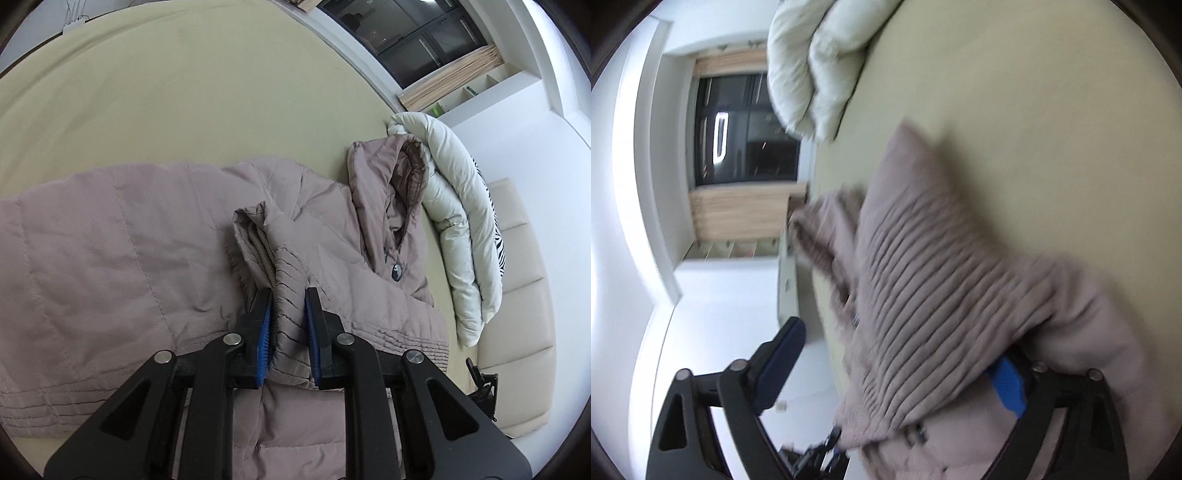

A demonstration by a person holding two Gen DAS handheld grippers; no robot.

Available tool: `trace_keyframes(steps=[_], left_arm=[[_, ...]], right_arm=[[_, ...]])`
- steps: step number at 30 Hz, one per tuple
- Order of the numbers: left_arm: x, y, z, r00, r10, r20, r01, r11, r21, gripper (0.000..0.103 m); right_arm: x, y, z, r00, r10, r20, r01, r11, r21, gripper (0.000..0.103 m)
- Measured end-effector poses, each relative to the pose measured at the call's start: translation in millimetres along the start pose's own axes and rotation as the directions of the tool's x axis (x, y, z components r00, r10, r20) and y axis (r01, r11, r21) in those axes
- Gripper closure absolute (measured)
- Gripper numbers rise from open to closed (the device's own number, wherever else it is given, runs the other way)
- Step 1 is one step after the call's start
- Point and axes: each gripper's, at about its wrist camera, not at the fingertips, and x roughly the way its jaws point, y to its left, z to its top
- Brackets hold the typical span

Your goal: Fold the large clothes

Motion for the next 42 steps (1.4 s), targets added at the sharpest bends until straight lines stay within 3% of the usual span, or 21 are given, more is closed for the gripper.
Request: trace_keyframes(steps=[1, 5, 10, 13, 16, 19, 20, 21, 22, 23, 26, 28, 30, 32, 36, 42], left_arm=[[6, 1, -3, 1.0, 0.003, -0.006, -0.003, 1.0, 0.002, 0.087], [37, 8, -8, 0.999, 0.041, -0.027, -0.041, 0.999, -0.007, 0.087], [48, 16, -8, 0.999, 0.016, -0.043, -0.017, 1.0, -0.018, 0.085], [43, 18, -7, 0.999, 0.012, -0.05, -0.012, 1.0, -0.013, 0.084], [20, 24, -12, 1.0, 0.002, -0.031, -0.002, 1.0, -0.005, 0.084], [-22, 35, -21, 1.0, 0.002, 0.009, -0.003, 1.0, 0.013, 0.084], [-35, 38, -27, 1.0, 0.015, 0.027, -0.015, 1.0, 0.019, 0.084], [-49, 43, -31, 0.999, 0.013, 0.043, -0.015, 1.0, 0.024, 0.084], [-64, 50, -38, 0.998, 0.019, 0.06, -0.021, 0.999, 0.029, 0.084], [-78, 58, -45, 0.997, 0.033, 0.072, -0.035, 0.999, 0.034, 0.084], [-125, 94, -68, 0.99, 0.085, 0.113, -0.086, 0.996, 0.006, 0.084], [-162, 133, -91, 0.985, 0.094, 0.148, -0.084, 0.993, -0.078, 0.084], [-190, 171, -114, 0.98, 0.113, 0.163, -0.083, 0.98, -0.182, 0.084], [-217, 208, -145, 0.976, 0.118, 0.184, -0.06, 0.954, -0.292, 0.084], [-256, 266, -201, 0.954, 0.159, 0.253, -0.014, 0.87, -0.493, 0.084], [-267, 306, -243, 0.915, 0.156, 0.371, 0.125, 0.767, -0.629, 0.084]], right_arm=[[-7, -8, 9, 0.999, 0.001, 0.04, -0.001, 1.0, 0.023, 0.019], [-7, -22, 17, 1.0, 0.016, 0.017, -0.017, 1.0, 0.025, 0.021], [-27, 1, -5, 0.996, -0.092, -0.021, 0.09, 0.994, -0.058, 0.02], [-55, 30, -22, 0.997, -0.068, 0.024, 0.071, 0.988, -0.14, 0.012], [-60, 73, -26, 0.993, -0.05, 0.11, 0.082, 0.948, -0.307, 0.006], [-25, 88, -17, 0.998, -0.012, 0.056, 0.033, 0.919, -0.393, 0.004], [-6, 83, -12, 0.998, -0.047, 0.03, 0.055, 0.918, -0.393, 0.004], [14, 73, -9, 0.991, -0.131, 0.016, 0.126, 0.909, -0.397, 0.004], [35, 56, -5, 0.971, -0.24, -0.006, 0.218, 0.892, -0.397, 0.006], [51, 38, -3, 0.952, -0.305, -0.035, 0.27, 0.884, -0.381, 0.016], [52, 33, -7, 0.956, -0.294, -0.007, 0.264, 0.867, -0.422, 0.017], [44, 40, -10, 0.951, -0.308, 0.019, 0.288, 0.863, -0.415, 0.017], [32, 44, -16, 0.945, -0.324, 0.045, 0.316, 0.87, -0.379, 0.015], [18, 51, -29, 0.96, -0.277, 0.048, 0.275, 0.893, -0.355, 0.009], [6, 69, -74, 0.981, -0.195, 0.0, 0.179, 0.903, -0.391, 0.007], [12, 69, -131, 0.98, -0.165, -0.107, 0.113, 0.916, -0.384, 0.007]])
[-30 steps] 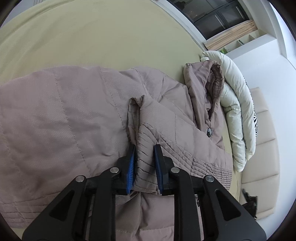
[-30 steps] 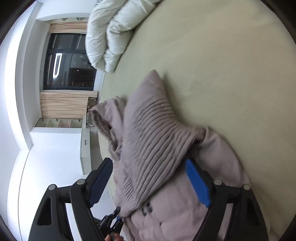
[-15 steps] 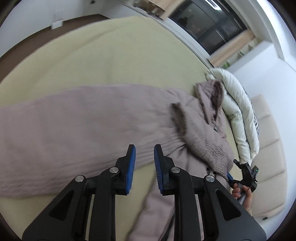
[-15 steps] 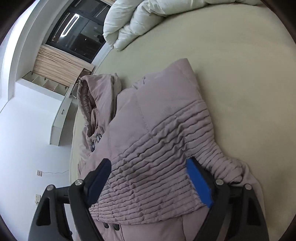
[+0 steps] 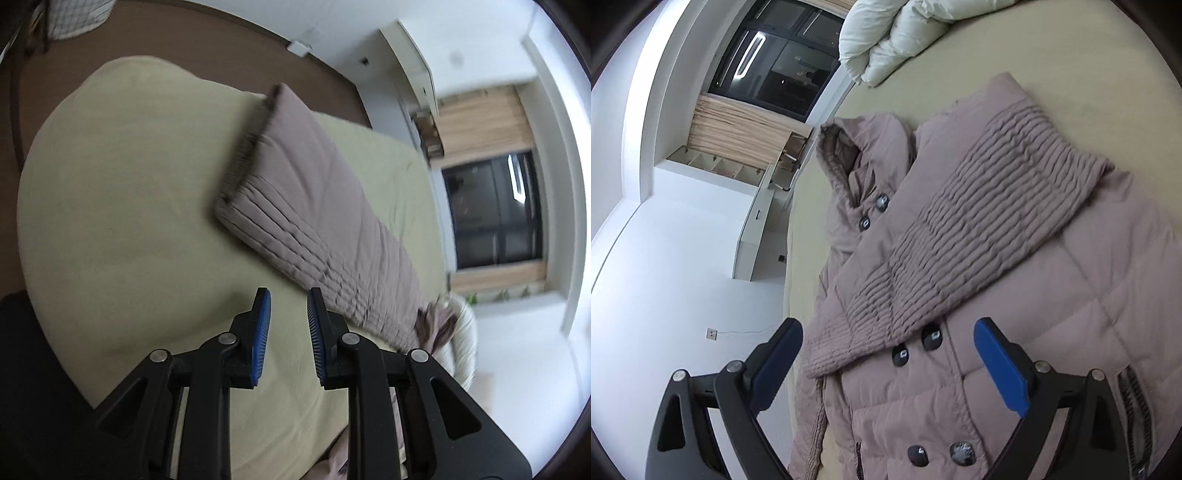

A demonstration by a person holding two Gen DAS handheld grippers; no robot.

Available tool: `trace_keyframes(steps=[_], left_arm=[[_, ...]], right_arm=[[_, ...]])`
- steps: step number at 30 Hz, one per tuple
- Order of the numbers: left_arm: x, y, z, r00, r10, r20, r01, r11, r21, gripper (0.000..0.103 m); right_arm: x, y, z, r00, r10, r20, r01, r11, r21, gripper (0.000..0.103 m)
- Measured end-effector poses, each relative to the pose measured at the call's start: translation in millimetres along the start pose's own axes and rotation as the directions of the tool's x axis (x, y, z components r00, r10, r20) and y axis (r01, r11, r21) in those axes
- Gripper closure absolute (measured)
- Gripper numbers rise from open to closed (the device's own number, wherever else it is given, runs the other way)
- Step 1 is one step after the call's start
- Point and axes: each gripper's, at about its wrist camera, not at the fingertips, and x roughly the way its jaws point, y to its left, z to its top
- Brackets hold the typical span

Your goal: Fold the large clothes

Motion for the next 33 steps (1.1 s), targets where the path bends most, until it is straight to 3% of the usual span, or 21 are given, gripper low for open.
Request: trace_keyframes(steps=[7, 10, 12, 17, 22, 24, 27, 33], left_arm=[[27, 32, -7, 0.991, -0.123, 0.046, 0.131, 0.96, -0.247, 0.084], [29, 24, -12, 0.991, -0.119, 0.062, 0.13, 0.961, -0.246, 0.083], [21, 22, -21, 0.985, -0.147, 0.094, 0.167, 0.954, -0.25, 0.083], [0, 35, -42, 0.977, -0.157, 0.142, 0.187, 0.954, -0.234, 0.082], [-6, 47, -61, 0.973, -0.16, 0.169, 0.204, 0.935, -0.291, 0.072], [-16, 48, -59, 0.966, -0.177, 0.19, 0.225, 0.934, -0.279, 0.05], [-32, 44, -75, 0.96, -0.151, 0.237, 0.21, 0.946, -0.246, 0.037], [-37, 48, -75, 0.96, -0.158, 0.229, 0.218, 0.939, -0.265, 0.036]], right_arm=[[4, 12, -33, 0.998, 0.028, -0.055, -0.029, 1.0, -0.006, 0.007], [-3, 11, -38, 0.997, 0.042, -0.064, -0.043, 0.999, -0.013, 0.007], [-8, 11, -40, 0.997, 0.046, -0.066, -0.048, 0.999, -0.019, 0.007], [-11, 4, -42, 0.996, 0.053, -0.07, -0.054, 0.998, -0.008, 0.005], [-5, -7, -44, 0.996, 0.036, -0.084, -0.035, 0.999, 0.014, 0.005], [-5, -11, -44, 0.996, 0.032, -0.082, -0.03, 0.999, 0.024, 0.001], [-4, -15, -44, 0.996, 0.037, -0.08, -0.035, 0.999, 0.036, 0.001], [0, -14, -46, 0.995, 0.053, -0.086, -0.051, 0.998, 0.024, 0.001]])
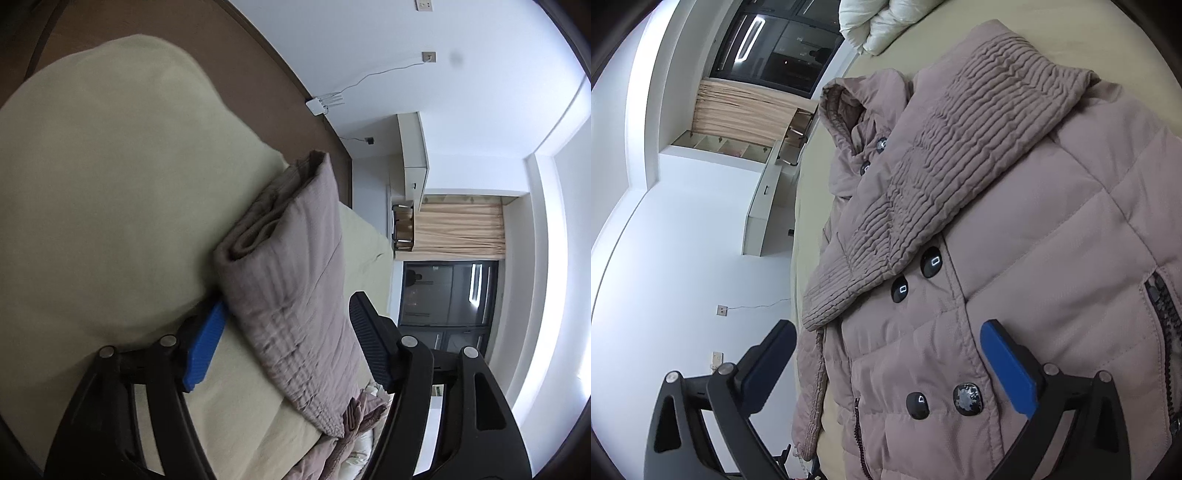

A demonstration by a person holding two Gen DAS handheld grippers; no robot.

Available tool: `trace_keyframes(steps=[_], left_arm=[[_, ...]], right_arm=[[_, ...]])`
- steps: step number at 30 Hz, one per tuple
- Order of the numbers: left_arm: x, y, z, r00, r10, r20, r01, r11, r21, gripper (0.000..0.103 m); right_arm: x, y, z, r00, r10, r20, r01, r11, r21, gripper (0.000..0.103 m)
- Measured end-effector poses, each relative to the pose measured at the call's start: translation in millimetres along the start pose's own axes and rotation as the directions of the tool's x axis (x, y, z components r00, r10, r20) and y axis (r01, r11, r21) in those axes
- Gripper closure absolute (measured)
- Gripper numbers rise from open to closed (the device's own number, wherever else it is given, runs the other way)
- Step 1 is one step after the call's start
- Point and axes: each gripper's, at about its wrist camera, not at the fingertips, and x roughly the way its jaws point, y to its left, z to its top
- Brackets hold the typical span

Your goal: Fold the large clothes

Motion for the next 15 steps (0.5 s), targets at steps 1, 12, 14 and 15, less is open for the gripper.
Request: trace_keyframes(steps=[1, 12, 14, 15], left_arm=[[1, -3, 0, 1.0, 0.009, -0.001, -0.009, 1.0, 0.008, 0.036], [-19, -130, -59, 0.997, 0.005, -0.078, 0.033, 0.878, 0.477, 0.086], [-20, -177, -120, 0.989, 0.007, -0.149, 0.095, 0.741, 0.665, 0.086], [-18, -191, -150, 0.983, 0.017, -0.18, 0.122, 0.674, 0.729, 0.086]], right_arm=[[0, 1, 0, 1.0, 0.004, 0.0, -0.004, 1.0, -0.002, 0.001], [-7, -1, 3, 0.999, 0.026, -0.022, -0.027, 0.999, -0.04, 0.015], [-10, -5, 4, 0.999, 0.035, -0.018, -0.036, 0.999, -0.027, 0.015], [-11, -7, 5, 0.999, 0.042, -0.018, -0.042, 0.999, -0.019, 0.015]])
